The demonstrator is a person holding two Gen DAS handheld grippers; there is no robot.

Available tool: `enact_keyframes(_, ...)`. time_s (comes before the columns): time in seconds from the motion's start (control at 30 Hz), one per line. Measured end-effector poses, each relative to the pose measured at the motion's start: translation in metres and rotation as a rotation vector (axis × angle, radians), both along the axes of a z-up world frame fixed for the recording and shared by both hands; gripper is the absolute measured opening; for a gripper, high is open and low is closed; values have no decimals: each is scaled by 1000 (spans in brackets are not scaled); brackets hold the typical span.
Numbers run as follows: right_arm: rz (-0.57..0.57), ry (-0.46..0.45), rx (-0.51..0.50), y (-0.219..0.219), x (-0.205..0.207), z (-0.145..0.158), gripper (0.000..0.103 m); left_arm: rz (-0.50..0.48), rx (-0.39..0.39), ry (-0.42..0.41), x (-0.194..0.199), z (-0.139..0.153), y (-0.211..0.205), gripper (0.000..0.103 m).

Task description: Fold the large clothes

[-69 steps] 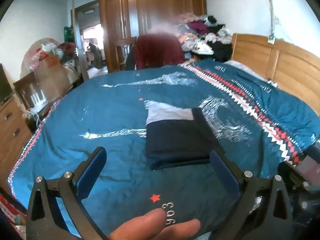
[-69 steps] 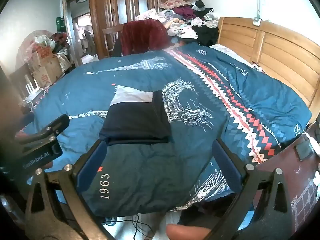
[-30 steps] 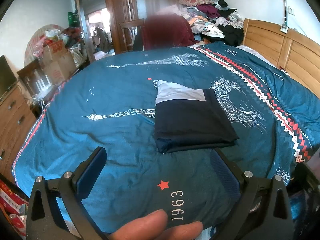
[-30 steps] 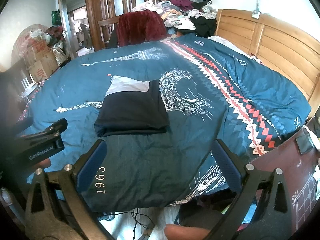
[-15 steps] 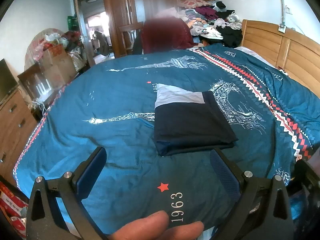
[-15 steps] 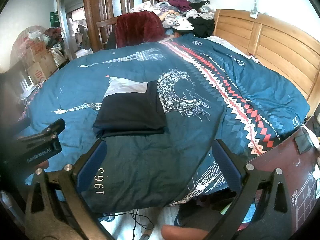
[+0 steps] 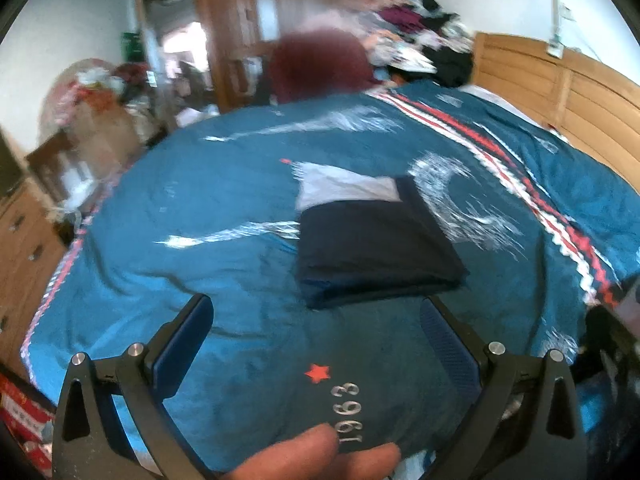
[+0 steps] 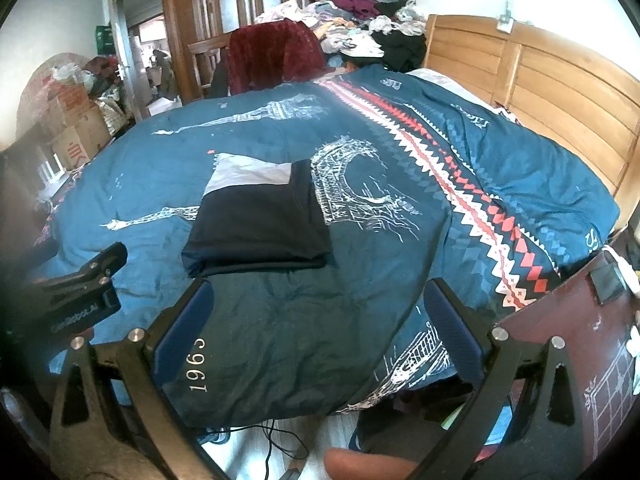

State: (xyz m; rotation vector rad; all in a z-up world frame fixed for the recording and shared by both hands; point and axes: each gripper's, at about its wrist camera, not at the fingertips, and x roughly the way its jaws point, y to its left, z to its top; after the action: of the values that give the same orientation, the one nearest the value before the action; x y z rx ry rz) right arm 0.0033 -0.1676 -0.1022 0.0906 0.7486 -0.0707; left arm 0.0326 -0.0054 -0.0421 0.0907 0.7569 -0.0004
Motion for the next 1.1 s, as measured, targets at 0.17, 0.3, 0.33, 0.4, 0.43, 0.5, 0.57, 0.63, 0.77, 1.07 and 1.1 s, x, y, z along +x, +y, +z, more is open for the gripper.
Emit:
enact_keyframes(0.17,-210,15,60,-61,-8,-15,103,-234,39,78,18,-20,-85,103)
enact_keyframes(0.3,-467,55,84,-153,-42,-45,103,-524,114,81,10,-41,-214,103)
enact_keyframes(0.33,-536,84,88,-183,-54,-57,103,-603,126,98,7,-49,-250,103)
enact_keyframes(0.4,-703,152,74,-251,-83,-82,103,-768,128,160,-5,-64,-327,103)
enact_keyframes(0.43,-776,175,51,-279,-96,-90,103,-816,133,173,-14,-69,-358,103)
enact_keyframes(0.5,-878,211,45,-320,-115,-100,103,-906,142,160,-39,-76,-422,103)
enact_keyframes(0.57,-998,258,59,-368,-138,-114,103,-1000,152,171,-63,-84,-477,103)
enact_keyframes(0.63,-1078,282,87,-395,-154,-122,103,-1070,172,165,-89,-93,-523,103)
enact_keyframes(0.77,-1177,303,129,-426,-176,-138,103,-1150,171,168,-122,-111,-579,103)
enact_keyframes(1.07,-1224,245,145,-449,-177,-144,103,-1238,71,211,-151,-119,-622,103)
enact_keyframes(1.1,-1231,230,148,-455,-177,-148,103,-1245,75,203,-153,-119,-625,103)
